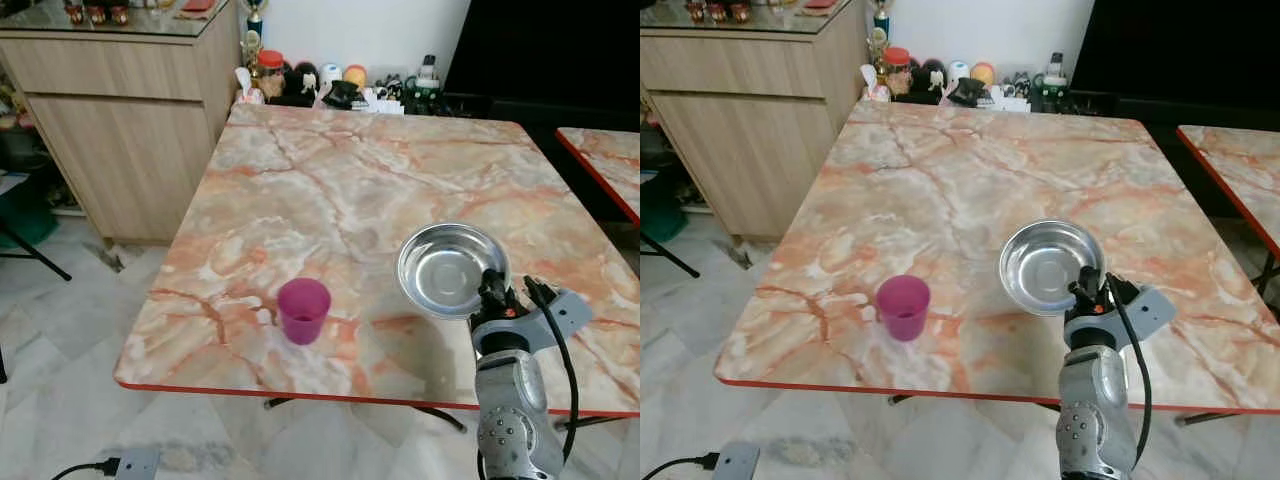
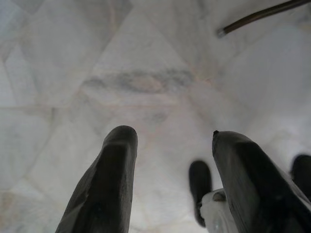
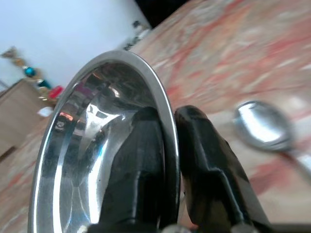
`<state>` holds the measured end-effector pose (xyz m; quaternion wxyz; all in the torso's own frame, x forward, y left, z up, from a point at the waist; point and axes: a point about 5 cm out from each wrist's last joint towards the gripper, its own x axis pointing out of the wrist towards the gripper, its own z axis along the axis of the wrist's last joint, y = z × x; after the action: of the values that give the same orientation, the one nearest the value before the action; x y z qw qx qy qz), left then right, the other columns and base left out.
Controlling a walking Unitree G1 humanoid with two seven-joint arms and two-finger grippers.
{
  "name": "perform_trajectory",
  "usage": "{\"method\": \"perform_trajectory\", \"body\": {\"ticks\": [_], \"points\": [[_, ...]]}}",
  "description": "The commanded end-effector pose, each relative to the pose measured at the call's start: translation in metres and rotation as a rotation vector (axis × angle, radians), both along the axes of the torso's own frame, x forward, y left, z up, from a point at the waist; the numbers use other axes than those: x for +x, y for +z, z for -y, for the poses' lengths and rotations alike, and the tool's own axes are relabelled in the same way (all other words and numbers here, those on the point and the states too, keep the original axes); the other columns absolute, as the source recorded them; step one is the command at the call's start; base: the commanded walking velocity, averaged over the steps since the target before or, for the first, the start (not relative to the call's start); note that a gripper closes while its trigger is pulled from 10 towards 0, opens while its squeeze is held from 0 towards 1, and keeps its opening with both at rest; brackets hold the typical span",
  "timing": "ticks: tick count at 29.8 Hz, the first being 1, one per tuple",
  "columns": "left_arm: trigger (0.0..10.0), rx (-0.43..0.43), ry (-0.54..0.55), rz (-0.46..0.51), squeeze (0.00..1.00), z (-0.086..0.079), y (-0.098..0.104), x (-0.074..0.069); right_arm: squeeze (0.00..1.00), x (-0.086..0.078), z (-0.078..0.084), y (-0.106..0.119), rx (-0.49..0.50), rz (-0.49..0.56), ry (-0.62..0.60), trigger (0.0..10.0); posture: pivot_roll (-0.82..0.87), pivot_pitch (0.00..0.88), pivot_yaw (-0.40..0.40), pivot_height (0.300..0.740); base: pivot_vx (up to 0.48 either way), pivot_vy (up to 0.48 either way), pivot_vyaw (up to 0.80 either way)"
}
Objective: Setting the table
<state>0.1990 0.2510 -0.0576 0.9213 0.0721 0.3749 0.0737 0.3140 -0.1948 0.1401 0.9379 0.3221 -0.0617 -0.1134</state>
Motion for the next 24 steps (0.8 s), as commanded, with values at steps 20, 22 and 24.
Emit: {"method": "perform_trajectory", "body": {"ticks": [20, 22, 24], "points": [[10.0, 0.007, 0.007, -0.039, 0.0, -0.0005, -0.0062, -0.011, 0.0, -0.0016, 0.0105, 0.0084, -0.007, 0.061, -0.067, 10.0, 0.05, 0.1, -0.041, 0.74, 0.0, -0.444, 0.0], [10.0, 0.008, 0.006, -0.039, 0.0, -0.0003, -0.0064, -0.0111, 0.0, -0.0018, 0.011, 0.0083, -0.007, 0.06, -0.07, 10.0, 0.05, 0.1, -0.041, 0.74, 0.0, -0.442, 0.0], [10.0, 0.008, 0.006, -0.039, 0.0, 0.0, -0.0064, -0.011, 0.0, -0.0018, 0.0115, 0.0085, -0.008, 0.061, -0.072, 10.0, 0.05, 0.101, -0.041, 0.74, 0.0, -0.442, 0.0]]}}
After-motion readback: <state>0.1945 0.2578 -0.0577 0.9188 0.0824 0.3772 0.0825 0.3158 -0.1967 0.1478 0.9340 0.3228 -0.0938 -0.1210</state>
